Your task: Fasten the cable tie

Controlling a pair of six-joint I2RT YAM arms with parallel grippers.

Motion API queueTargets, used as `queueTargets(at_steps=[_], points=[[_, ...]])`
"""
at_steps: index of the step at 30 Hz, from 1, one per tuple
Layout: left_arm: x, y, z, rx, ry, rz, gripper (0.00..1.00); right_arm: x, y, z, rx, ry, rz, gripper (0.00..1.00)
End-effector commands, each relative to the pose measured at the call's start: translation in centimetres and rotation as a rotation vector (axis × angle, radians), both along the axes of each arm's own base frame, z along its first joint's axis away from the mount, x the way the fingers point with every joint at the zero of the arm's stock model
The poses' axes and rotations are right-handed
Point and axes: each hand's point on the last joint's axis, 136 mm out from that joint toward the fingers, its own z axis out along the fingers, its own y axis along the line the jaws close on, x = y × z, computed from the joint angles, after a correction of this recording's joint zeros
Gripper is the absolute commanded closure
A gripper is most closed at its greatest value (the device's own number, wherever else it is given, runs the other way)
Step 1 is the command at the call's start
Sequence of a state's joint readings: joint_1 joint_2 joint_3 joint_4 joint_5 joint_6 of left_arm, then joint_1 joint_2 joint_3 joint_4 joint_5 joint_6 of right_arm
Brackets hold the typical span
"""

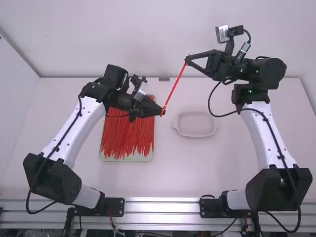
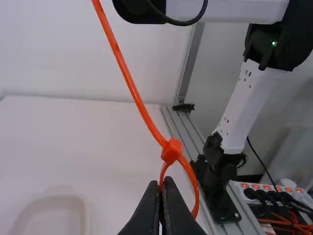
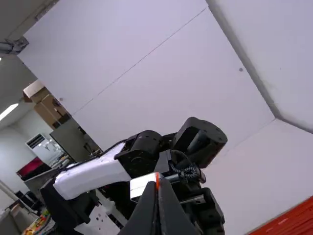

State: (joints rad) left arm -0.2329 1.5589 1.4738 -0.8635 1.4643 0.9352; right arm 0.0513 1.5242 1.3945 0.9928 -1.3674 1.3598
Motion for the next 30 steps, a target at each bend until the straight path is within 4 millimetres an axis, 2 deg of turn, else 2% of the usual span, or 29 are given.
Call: queueTargets(at_steps=[1, 2, 3, 4, 6, 9, 16, 19, 23, 25, 27, 28, 30], points=[[0.1, 0.0, -0.8, 0.035, -0.041, 0.016, 0.98, 0.8, -1.8, 4.4, 0.105, -0.090, -0.134, 1.00], [0.1, 0.0, -0.7, 0.029, -0.048, 0.014, 0.98, 0.8, -1.8, 4.4, 0.101, -0.094, -0.132, 1.00], [0.2, -0.1, -0.5, 0.019, -0.066, 0.010, 0.98, 0.7, -1.8, 4.3, 0.098, -0.095, -0.129, 0.92], [0.3, -0.1, -0.5, 0.018, -0.069, 0.010, 0.98, 0.7, -1.8, 4.3, 0.097, -0.095, -0.129, 0.91], [0.6, -0.2, -0.2, 0.005, -0.103, 0.010, 0.98, 0.7, -1.8, 4.2, 0.093, -0.094, -0.126, 0.72], [1.5, -0.4, 0.5, -0.006, -0.115, 0.024, 0.98, 0.5, -1.7, 3.9, 0.079, -0.096, -0.113, 0.62], [3.6, -0.9, 3.1, -0.052, -0.199, 0.049, 0.98, 0.0, -1.3, 2.4, 0.011, -0.066, -0.056, 0.55], [4.8, -1.1, 5.4, -0.087, -0.248, 0.075, 0.98, -0.1, -1.2, 1.1, -0.033, -0.029, -0.020, 0.48], [6.0, -1.3, 7.6, -0.113, -0.265, 0.137, 0.98, 0.0, -0.9, 0.1, -0.059, -0.012, 0.004, 0.42], [6.0, -1.3, 8.4, -0.132, -0.292, 0.137, 0.98, -0.2, -0.3, -0.3, -0.066, -0.014, 0.020, 0.42], [6.0, -1.2, 9.6, -0.155, -0.310, 0.142, 0.98, -0.4, 0.7, -0.6, -0.069, -0.013, 0.045, 0.37], [6.0, -1.2, 9.6, -0.155, -0.310, 0.142, 0.98, -0.4, 0.7, -0.6, -0.069, -0.013, 0.045, 0.37], [6.7, -1.2, 10.3, -0.166, -0.286, 0.193, 0.98, -0.8, 1.5, -0.7, -0.067, -0.023, 0.064, 0.36]])
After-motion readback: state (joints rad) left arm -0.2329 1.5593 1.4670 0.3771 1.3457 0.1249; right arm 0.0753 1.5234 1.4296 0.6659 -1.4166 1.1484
